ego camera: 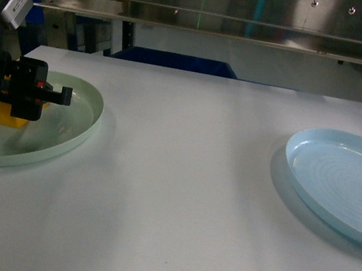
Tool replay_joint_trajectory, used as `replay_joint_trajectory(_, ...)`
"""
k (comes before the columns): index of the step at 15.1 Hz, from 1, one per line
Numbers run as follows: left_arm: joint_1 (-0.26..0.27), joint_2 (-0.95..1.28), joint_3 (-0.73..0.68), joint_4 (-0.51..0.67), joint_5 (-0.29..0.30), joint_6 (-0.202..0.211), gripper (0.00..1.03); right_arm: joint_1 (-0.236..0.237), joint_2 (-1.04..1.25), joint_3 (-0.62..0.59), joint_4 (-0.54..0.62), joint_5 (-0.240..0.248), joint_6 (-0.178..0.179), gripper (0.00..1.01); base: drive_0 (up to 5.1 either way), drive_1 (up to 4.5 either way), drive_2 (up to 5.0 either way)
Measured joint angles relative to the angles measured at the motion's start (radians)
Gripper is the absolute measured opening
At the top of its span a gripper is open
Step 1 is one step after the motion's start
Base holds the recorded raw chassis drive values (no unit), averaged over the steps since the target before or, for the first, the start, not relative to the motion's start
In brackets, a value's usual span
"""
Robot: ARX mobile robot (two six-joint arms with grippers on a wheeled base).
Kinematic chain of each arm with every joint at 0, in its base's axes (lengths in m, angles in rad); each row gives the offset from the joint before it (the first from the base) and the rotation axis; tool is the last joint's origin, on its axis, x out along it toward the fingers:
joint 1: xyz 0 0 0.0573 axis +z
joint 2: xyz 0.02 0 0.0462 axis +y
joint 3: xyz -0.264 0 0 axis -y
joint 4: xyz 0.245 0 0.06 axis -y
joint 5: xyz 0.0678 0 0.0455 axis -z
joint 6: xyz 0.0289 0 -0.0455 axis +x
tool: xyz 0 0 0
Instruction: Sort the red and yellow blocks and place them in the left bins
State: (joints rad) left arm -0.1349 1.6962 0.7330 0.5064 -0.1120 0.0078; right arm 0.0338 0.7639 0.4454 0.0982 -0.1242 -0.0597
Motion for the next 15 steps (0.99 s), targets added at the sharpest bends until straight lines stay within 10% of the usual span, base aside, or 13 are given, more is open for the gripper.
replay_joint_trajectory(11, 0.060, -0.234, -0.002, 0.108, 0.048, 0.031, 0.26, 0.000, 0.000, 0.000, 0.000, 0.000, 0.000, 0.29, 0.0, 0.00, 0.0)
replay_joint_trajectory(15, 0.110, -0.510, -0.048, -0.024, 0.090, 0.043, 0.26, 0.000, 0.000, 0.000, 0.000, 0.000, 0.000, 0.29, 0.0, 0.00, 0.0)
